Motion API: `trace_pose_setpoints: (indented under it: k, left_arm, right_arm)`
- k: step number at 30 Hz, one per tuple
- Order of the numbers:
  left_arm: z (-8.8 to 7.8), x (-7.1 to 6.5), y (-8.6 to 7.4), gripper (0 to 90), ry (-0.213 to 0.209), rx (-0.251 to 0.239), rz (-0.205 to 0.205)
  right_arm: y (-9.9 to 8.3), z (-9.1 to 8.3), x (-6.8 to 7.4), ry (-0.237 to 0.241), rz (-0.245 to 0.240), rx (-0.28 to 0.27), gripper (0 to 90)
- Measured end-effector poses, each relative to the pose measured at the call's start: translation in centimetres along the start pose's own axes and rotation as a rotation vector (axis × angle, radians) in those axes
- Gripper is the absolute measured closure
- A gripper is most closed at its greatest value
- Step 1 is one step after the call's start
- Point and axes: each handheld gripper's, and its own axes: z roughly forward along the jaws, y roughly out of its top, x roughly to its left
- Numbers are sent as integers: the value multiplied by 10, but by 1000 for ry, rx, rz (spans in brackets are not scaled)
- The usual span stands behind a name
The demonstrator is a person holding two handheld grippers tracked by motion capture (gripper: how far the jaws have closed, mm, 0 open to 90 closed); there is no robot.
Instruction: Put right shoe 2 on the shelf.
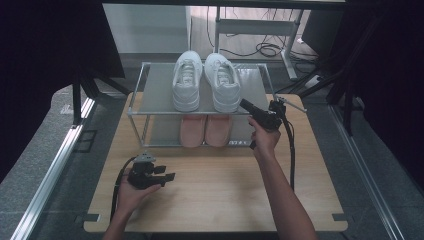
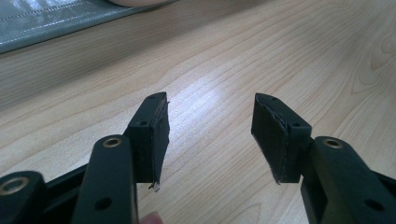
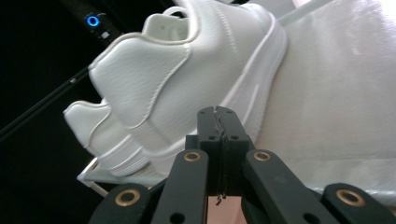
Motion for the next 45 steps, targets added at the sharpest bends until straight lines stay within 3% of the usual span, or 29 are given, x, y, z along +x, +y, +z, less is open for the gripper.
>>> trace_pose_setpoints:
  k: [6,11,23,37,45]
  left_arm:
    - [1,0,0,471,1,4,0]
    - [2,1,0,470,0,7,-4]
    - [4,2,2,470,-3,10,3]
    - [5,0,1,471,-2,13,5]
    - [3,1,1,470,0,8,4]
  right_arm:
    - [0,8,-4,-26,-5,18,900]
    - [0,9,0,-41,-42,19,900]
    - [-10,22,17,11,-49,59,900]
    - [-18,29,26,45,-51,69,900]
    - [-17,24,25,57,-56,60,900]
